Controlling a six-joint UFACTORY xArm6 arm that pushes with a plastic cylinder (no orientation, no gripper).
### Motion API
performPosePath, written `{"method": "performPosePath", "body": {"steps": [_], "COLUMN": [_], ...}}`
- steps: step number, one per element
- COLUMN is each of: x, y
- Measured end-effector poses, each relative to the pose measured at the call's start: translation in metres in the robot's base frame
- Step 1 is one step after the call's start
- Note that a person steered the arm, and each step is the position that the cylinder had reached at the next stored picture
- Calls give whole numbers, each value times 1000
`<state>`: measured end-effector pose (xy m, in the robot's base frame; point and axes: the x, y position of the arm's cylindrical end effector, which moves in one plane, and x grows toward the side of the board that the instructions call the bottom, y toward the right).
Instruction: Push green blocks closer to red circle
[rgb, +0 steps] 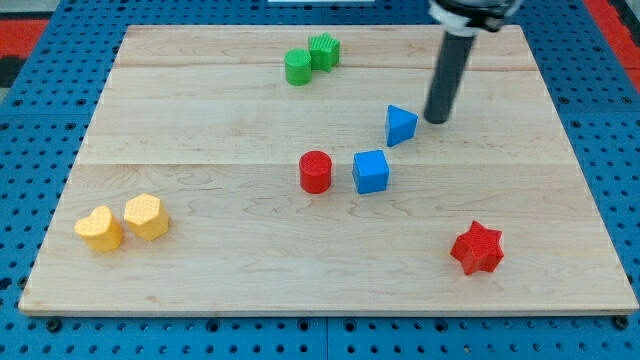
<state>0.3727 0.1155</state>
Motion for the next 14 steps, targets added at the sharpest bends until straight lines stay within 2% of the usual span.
{"method": "performPosePath", "body": {"steps": [2, 4, 5, 6, 7, 9, 10, 11, 12, 14], "x": [12, -79, -130, -149, -152, -139, -142, -179, -156, -87], "y": [-70, 7, 3, -56, -126, -190, -190, -160, -128, -167]}}
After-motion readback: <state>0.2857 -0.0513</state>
